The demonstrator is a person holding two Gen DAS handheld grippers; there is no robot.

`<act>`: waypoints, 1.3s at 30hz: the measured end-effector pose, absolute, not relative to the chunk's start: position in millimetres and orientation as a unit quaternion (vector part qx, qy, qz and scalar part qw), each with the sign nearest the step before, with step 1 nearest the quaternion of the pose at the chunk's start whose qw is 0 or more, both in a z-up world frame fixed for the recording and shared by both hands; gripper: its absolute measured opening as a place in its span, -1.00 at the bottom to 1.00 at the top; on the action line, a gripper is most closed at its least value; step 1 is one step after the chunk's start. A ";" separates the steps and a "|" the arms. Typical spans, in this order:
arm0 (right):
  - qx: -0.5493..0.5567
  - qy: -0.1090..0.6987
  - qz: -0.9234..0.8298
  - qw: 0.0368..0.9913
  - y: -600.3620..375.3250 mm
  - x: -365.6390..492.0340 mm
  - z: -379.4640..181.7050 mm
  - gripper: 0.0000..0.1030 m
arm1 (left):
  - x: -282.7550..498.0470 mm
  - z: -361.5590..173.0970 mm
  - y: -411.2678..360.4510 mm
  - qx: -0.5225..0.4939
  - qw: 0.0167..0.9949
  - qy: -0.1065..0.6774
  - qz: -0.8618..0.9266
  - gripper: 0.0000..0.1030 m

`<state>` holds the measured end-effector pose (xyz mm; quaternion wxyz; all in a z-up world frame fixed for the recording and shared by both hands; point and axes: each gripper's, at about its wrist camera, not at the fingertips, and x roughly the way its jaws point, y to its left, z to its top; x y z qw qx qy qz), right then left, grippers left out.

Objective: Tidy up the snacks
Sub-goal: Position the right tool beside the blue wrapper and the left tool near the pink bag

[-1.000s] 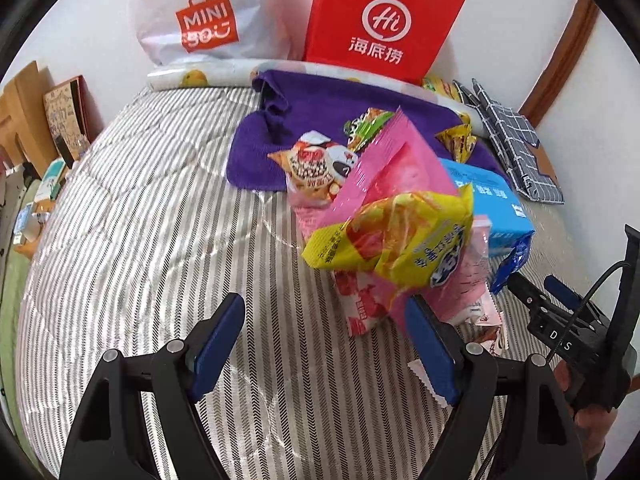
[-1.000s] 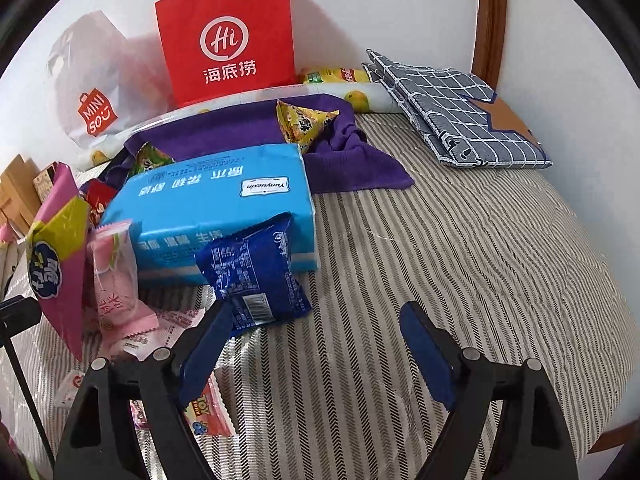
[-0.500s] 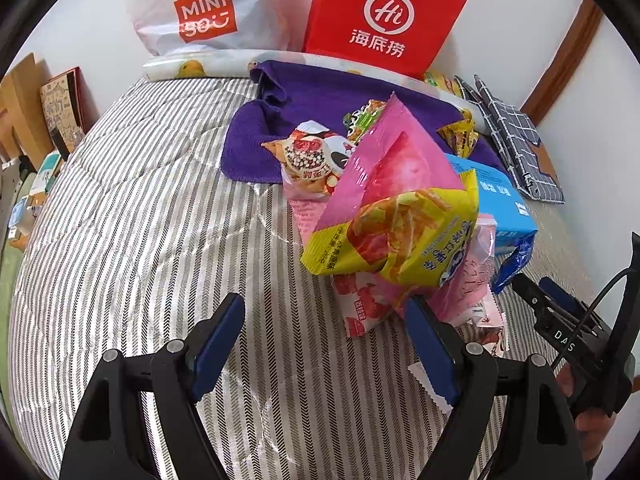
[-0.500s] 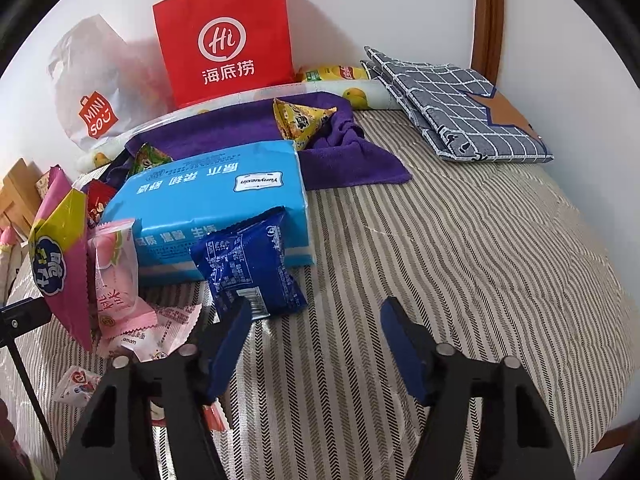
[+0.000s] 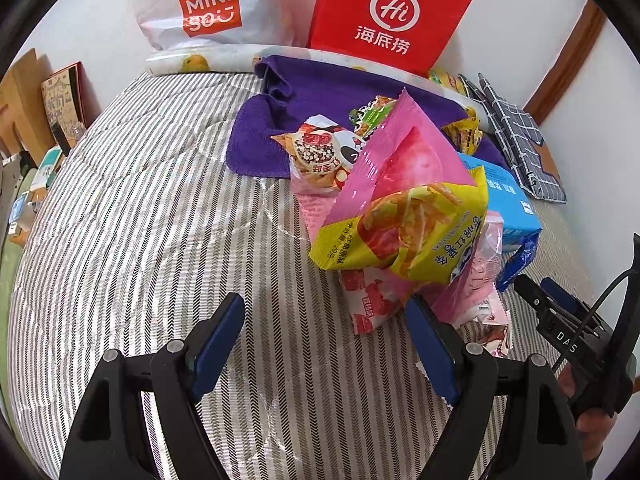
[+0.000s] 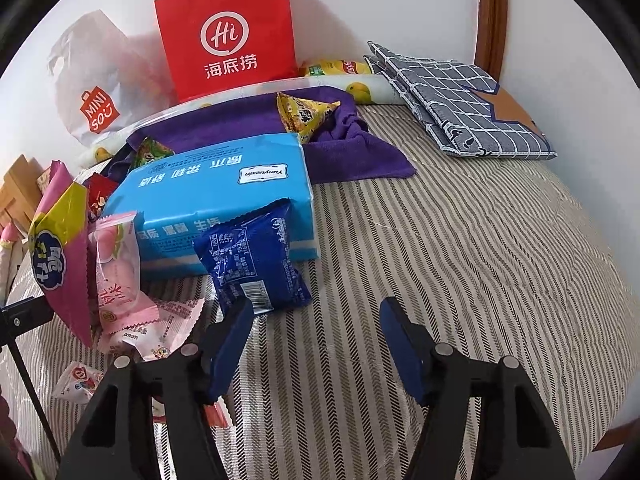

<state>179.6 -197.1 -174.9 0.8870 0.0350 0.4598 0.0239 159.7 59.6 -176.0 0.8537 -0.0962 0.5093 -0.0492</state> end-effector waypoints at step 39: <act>0.044 0.441 0.072 0.894 -192.6 174.8 -151.4 0.25 | 151.7 -161.7 72.0 -0.126 0.860 0.493 -0.040 0.58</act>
